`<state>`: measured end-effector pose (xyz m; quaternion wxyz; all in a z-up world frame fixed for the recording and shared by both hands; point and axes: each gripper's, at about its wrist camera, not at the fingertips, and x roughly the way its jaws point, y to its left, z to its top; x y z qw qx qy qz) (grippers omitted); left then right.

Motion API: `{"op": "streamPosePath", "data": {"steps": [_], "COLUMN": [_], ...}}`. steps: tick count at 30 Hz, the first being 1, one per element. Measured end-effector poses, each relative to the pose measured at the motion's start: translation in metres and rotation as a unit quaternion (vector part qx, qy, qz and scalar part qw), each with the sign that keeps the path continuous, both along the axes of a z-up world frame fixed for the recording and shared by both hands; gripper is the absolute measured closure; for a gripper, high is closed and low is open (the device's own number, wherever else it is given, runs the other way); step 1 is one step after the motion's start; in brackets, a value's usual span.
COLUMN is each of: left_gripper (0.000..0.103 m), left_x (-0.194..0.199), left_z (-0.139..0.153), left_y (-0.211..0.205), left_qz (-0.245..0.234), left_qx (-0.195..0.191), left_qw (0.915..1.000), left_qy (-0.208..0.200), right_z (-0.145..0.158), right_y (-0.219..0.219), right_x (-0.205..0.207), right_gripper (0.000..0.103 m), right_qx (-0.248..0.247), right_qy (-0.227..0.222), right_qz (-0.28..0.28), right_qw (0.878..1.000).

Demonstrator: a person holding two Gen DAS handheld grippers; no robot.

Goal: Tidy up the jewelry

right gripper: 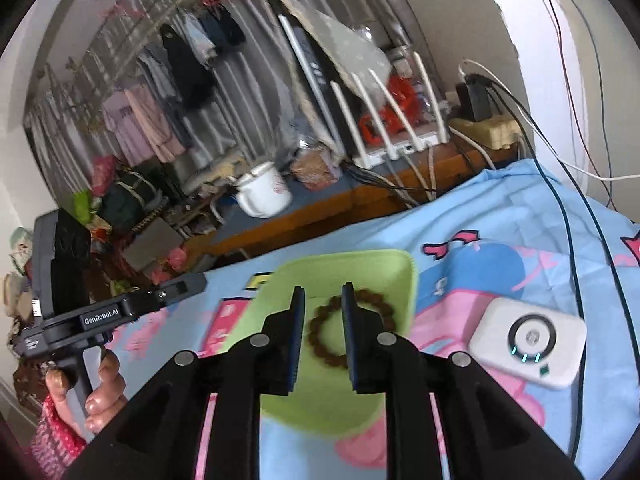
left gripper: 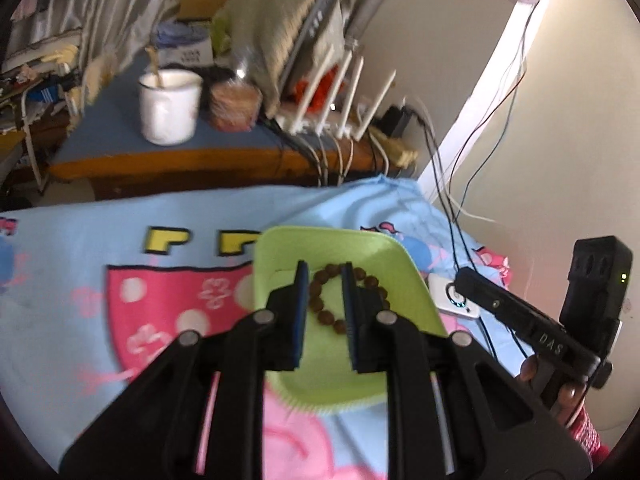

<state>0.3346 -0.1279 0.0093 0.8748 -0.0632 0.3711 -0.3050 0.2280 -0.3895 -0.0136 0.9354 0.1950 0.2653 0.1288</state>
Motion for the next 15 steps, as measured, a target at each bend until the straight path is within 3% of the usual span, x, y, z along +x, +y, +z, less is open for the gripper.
{"op": "streamPosePath", "data": {"steps": [4,6,8,10,13,15], "left_gripper": [0.088,0.087,0.082,0.077,0.076,0.076], "left_x": [-0.042,-0.064,-0.082,-0.1,-0.114,-0.123], "left_z": [0.011,0.009,0.002,-0.01,-0.031,-0.048], "left_y": [0.053,0.082,0.107,0.132,0.156,0.173], "left_qz": [0.015,0.03,0.044,0.064,0.083,0.094], "left_qx": [0.006,0.008,0.008,0.015,0.026,0.018], "left_qw": [0.9995,0.9989,0.9983,0.9971,0.9957,0.9952], "left_qy": [-0.027,-0.036,-0.038,-0.038,-0.031,-0.017], "right_z": [0.006,0.0,-0.012,-0.021,-0.036,-0.044], "right_y": [0.03,0.049,0.07,0.087,0.122,0.151], "right_x": [-0.033,-0.046,-0.055,-0.059,-0.059,-0.055], "right_gripper": [0.102,0.076,0.071,0.071,0.075,0.1], "right_qx": [0.003,0.006,0.012,0.015,-0.018,-0.055], "right_qy": [-0.018,-0.016,-0.003,0.012,0.045,0.064], "right_qz": [0.039,0.061,0.086,0.114,0.148,0.175], "right_qw": [0.999,0.998,0.996,0.993,0.988,0.981]}}
